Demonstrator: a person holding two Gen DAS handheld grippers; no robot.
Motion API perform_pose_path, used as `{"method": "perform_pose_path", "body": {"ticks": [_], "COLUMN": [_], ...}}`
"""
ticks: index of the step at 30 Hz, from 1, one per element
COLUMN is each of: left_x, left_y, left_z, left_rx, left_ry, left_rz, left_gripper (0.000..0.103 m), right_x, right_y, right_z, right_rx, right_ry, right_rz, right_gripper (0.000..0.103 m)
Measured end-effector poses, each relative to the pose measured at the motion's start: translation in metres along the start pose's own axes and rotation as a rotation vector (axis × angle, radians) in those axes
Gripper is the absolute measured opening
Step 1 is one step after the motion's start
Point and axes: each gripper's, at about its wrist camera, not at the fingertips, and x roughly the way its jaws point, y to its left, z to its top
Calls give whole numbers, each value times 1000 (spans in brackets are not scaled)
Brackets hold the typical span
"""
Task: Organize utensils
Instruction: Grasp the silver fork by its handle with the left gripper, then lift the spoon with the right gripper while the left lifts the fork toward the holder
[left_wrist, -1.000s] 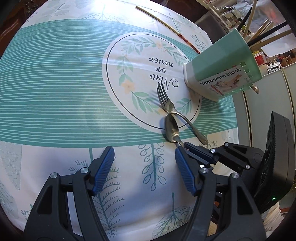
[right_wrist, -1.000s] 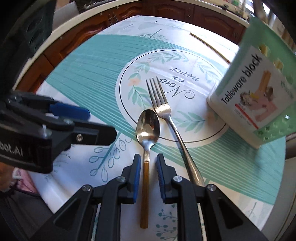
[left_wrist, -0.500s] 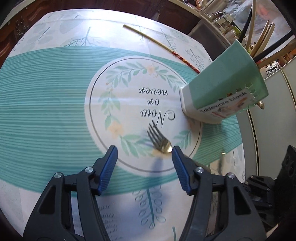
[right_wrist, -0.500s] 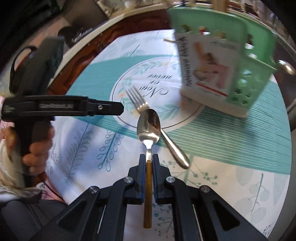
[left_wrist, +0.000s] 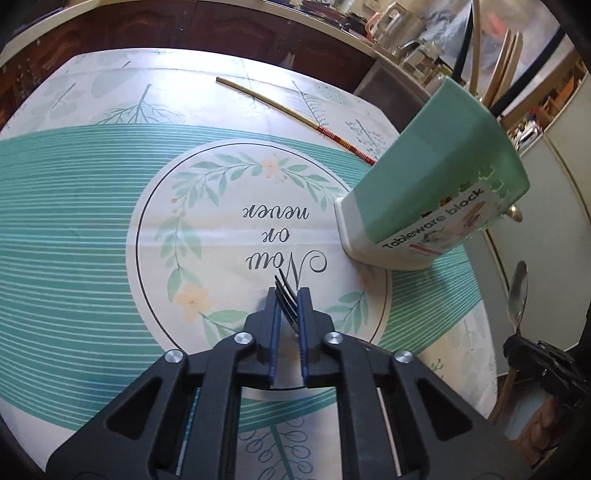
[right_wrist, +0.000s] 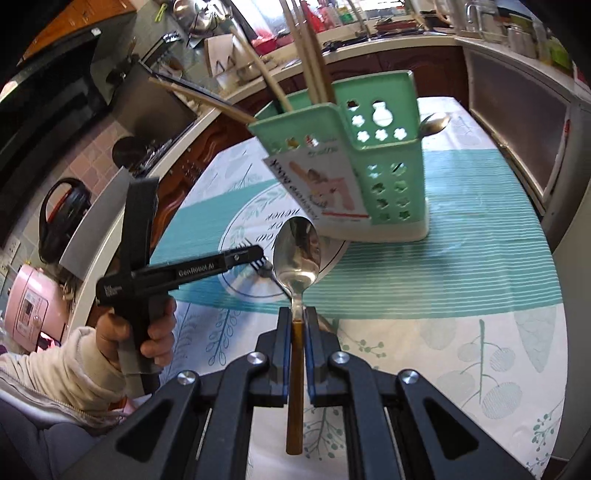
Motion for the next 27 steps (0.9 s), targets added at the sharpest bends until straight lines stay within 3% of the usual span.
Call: {"method": "perform_pose_path", "body": {"ticks": [4,7,13,18,23,27], "left_x": [-18,-44,-99,-131,-162,-186], "left_y": [-7,-24,-73,-108,-144,-173], "left_z": [-3,-5,-15,-14,0,23], "left_rx": [23,104,326,448,533,571], "left_ry": [-64,-133,-252,-292,-339,-402], "left_rz": [23,65,148,161,184,215], "left_gripper": [3,1,0,0,0,0], "right_x": [-12,-20,-53,-62,-42,-16], "right_y": [-2,6,10,6,-5,-4], "right_z": [8,18,48,78,106,113], "right_rx": [17,22,33,32,18,-82], "right_ry": [-67,-131,-375,-568,-625,-671], "right_rz": [-8,-21,-100,-176,-111,-99], "right_gripper": [6,6,6,6,6,6]}}
